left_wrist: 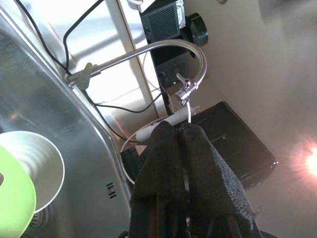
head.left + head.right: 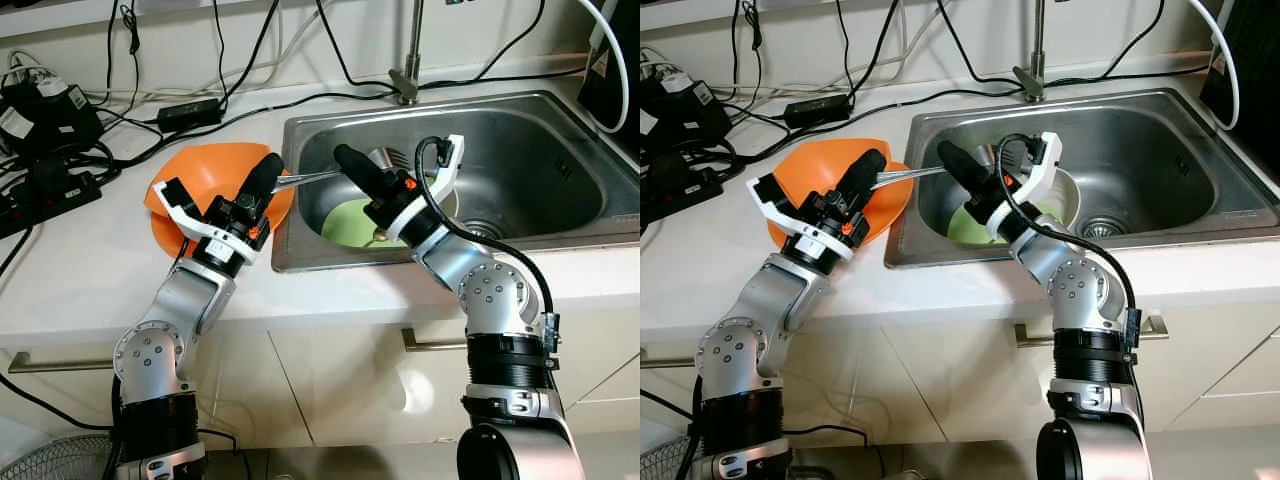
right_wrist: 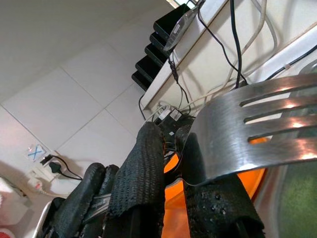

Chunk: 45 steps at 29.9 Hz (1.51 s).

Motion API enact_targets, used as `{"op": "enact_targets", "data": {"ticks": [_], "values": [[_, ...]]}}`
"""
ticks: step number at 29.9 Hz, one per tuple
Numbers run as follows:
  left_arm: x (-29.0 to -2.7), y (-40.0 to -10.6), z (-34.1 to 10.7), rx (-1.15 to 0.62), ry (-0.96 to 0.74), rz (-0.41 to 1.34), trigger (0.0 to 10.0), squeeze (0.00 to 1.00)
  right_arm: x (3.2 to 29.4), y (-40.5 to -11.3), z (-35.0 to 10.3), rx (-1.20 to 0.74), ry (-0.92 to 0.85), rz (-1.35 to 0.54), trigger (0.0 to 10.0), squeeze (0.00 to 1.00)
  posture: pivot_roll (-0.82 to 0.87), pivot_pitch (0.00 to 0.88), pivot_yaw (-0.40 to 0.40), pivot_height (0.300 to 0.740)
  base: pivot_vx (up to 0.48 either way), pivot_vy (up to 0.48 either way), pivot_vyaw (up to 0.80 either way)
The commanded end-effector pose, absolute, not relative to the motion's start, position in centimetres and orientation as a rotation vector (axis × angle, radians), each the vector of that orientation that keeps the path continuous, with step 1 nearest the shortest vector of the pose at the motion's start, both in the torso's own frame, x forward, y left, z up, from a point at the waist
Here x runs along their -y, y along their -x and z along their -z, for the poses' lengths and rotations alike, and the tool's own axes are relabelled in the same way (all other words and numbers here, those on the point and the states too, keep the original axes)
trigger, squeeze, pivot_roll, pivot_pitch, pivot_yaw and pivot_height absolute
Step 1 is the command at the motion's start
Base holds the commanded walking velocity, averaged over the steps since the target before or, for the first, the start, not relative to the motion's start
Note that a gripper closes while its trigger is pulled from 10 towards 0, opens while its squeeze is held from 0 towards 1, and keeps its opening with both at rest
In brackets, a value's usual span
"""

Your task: Kitchen organization

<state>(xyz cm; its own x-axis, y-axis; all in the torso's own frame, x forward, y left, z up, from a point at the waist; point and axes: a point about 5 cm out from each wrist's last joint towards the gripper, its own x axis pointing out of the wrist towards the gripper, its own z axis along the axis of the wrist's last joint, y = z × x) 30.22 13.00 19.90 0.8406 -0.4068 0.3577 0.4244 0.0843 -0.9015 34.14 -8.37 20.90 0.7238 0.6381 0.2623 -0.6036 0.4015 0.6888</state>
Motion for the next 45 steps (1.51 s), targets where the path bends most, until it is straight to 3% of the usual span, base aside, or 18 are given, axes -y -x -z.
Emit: {"op": "enact_targets", "data": {"ticks": [1,11,12,13,14,15,16,25,35,45], "values": [[-13.3,-30.0,-20.4,0.032,1.334,0.634,0.0,0.00,8.0,-34.4,-21.4,-0.043,-0.851,-0.789,0.0,0.00,-0.03,0.015,0.143,0.740,0.000,0.000,0.00],[-13.2,-30.1,-19.8,0.007,1.301,0.616,0.0,0.00,8.0,-34.4,-21.4,-0.042,-0.853,-0.788,0.0,0.00,-0.04,0.017,0.144,0.740,0.000,0.000,0.00],[-13.3,-30.1,-19.6,-0.003,1.288,0.605,1.5,0.00,8.0,-34.4,-21.4,-0.042,-0.853,-0.787,0.0,0.00,-0.04,0.016,0.144,0.740,0.000,0.000,0.00],[-13.3,-30.2,-19.3,-0.022,1.262,0.589,1.5,0.00,8.0,-34.4,-21.4,-0.042,-0.853,-0.786,0.0,0.00,-0.04,0.017,0.144,0.740,0.000,0.000,0.00],[-13.2,-30.3,-18.9,-0.042,1.227,0.575,5.9,0.00,8.1,-34.4,-21.4,-0.043,-0.853,-0.783,0.0,0.00,-0.04,0.017,0.144,0.740,0.000,0.000,0.00],[-13.2,-30.3,-18.7,-0.054,1.190,0.559,5.9,0.00,8.1,-34.4,-21.4,-0.043,-0.854,-0.782,0.0,0.00,-0.04,0.017,0.143,0.740,0.000,0.000,0.00],[-13.1,-30.4,-18.6,-0.062,1.150,0.554,10.0,0.98,8.1,-34.4,-21.4,-0.043,-0.854,-0.779,0.0,0.00,-0.04,0.017,0.142,0.740,0.000,0.000,0.00],[-12.5,-30.7,-19.3,-0.051,1.050,0.539,10.0,1.00,8.2,-34.6,-21.4,-0.042,-0.856,-0.773,0.0,0.00,-0.03,0.013,0.140,0.740,0.000,0.000,0.00],[-11.5,-30.8,-20.0,-0.009,0.628,0.537,10.0,1.00,10.0,-36.0,-21.8,0.037,-0.841,-0.615,0.0,0.00,-0.03,0.006,0.138,0.740,0.000,0.000,0.00],[-11.8,-30.7,-19.7,0.035,0.454,0.476,10.0,1.00,11.6,-37.0,-21.7,0.071,-0.746,-0.516,0.0,0.00,-0.02,0.000,0.133,0.740,0.000,0.000,0.00]]}}
